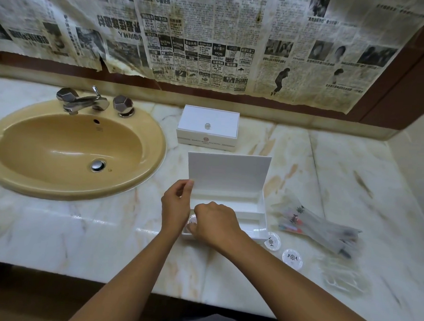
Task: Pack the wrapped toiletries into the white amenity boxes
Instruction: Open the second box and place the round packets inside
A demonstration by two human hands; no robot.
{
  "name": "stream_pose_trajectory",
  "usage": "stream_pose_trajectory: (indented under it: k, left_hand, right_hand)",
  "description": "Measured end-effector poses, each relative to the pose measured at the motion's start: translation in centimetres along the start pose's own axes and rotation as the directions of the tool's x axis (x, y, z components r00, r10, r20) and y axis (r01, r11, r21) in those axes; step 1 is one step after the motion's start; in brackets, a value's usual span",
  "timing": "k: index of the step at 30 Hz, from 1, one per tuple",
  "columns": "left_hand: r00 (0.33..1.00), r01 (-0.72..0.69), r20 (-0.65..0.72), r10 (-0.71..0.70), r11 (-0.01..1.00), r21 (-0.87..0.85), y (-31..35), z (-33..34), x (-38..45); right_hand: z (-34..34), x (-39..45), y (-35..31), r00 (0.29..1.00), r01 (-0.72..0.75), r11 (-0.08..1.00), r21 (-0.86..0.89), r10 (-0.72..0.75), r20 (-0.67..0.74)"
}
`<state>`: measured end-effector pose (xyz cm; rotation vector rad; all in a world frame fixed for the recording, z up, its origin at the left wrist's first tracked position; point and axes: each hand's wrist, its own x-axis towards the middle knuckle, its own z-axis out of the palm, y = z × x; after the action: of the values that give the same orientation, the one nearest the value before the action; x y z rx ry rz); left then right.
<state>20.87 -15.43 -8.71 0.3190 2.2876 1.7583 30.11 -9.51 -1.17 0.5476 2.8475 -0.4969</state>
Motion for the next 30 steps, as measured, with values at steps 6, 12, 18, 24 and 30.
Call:
stream_pose_trajectory:
  k: [6, 12, 18, 24, 30]
  left_hand:
    - [1.0, -0.002, 0.02, 0.002, 1.0, 0.004, -0.2, -0.1, 0.2]
    - [1.0, -0.005, 0.028, 0.005, 1.0, 0.001, -0.2, -0.2, 0.1]
    - [1.0, -0.012, 0.023, 0.011, 1.0, 0.016, -0.1, -0.2, 0.0]
    - [1.0, -0.01, 0.012, 0.01, 1.0, 0.02, 0.0, -0.1, 0.0]
    - [1.0, -0.004, 0.005, 0.004, 1.0, 0.011, 0.1, 0.0, -0.1]
  right_hand:
    - [-2.9, -1.3, 3.4, 0.981, -0.089, 0.992, 0.088, 0.103, -0.167]
    - [-4.3, -3.3, 10.1, 0.915, -0.333, 0.934, 0.128, 0.353, -0.194]
    - [-2.3, -5.1, 13.5, 0.882, -0.471, 0.882, 0.018, 0.47, 0.025]
    - [0.7, -5.4, 14.2, 0.883, -0.457, 0.887, -0.059, 0.461, 0.092]
    - [1.9, -5.1, 14.3, 0.911, -0.402, 0.909, -0.105, 0.409, 0.05]
